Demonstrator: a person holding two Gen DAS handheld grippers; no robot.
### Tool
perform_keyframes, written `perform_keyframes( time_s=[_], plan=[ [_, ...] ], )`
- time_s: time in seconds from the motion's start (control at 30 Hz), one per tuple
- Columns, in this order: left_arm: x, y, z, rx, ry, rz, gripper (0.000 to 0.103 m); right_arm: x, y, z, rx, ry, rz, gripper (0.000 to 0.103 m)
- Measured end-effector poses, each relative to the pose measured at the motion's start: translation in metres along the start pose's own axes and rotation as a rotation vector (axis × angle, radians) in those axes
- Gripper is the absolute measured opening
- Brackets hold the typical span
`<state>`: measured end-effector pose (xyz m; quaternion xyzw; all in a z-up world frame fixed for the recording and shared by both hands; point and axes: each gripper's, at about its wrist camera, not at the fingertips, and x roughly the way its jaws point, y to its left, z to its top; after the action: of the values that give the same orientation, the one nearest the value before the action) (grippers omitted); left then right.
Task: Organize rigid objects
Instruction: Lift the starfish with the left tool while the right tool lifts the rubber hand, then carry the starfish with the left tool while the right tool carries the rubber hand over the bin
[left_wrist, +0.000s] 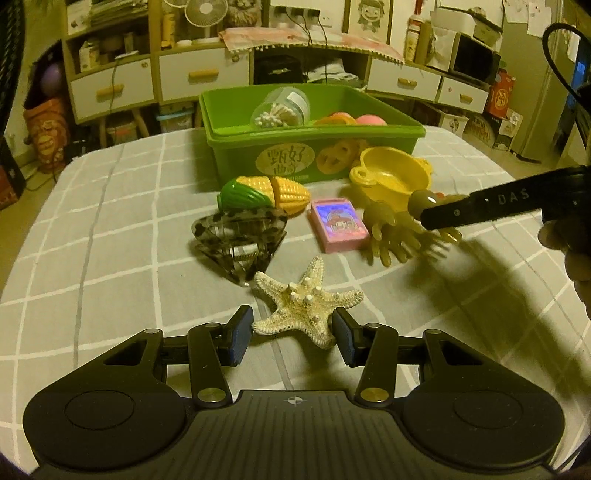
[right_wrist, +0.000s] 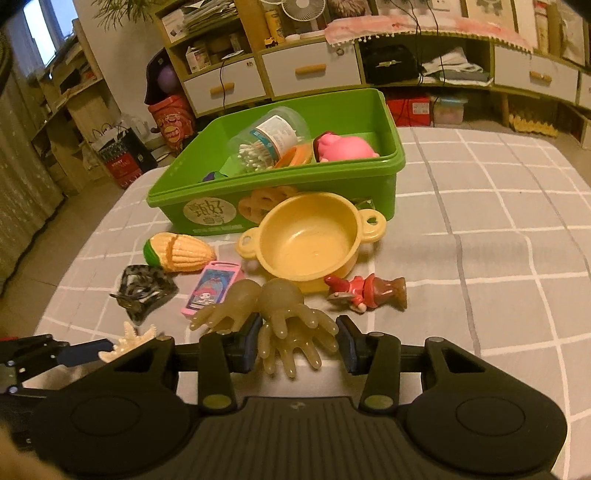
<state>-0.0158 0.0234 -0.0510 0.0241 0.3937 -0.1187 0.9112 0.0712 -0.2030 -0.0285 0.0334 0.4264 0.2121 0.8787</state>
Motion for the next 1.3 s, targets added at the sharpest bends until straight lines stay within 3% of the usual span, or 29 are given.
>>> perform_keyframes(
  time_s=[0.73,1.13,1.3],
  plan=[
    [-0.021,0.0,0.034,-0.04,-0.122,-0.022,0.052,-0.036,-0.01,0.022,0.176,-0.072,0.102,0.018],
    [-0.019,0.003,0.073,-0.043,-0.187,-0.001,0.052,-0.037,0.007,0.049,0.191,-0.115,0.146,0.018],
    [-0.009,0.012,0.099,-0.07,-0.171,-0.014,0.052,-0.034,0.015,0.064,0.188,-0.12,0.17,0.018]
  ],
)
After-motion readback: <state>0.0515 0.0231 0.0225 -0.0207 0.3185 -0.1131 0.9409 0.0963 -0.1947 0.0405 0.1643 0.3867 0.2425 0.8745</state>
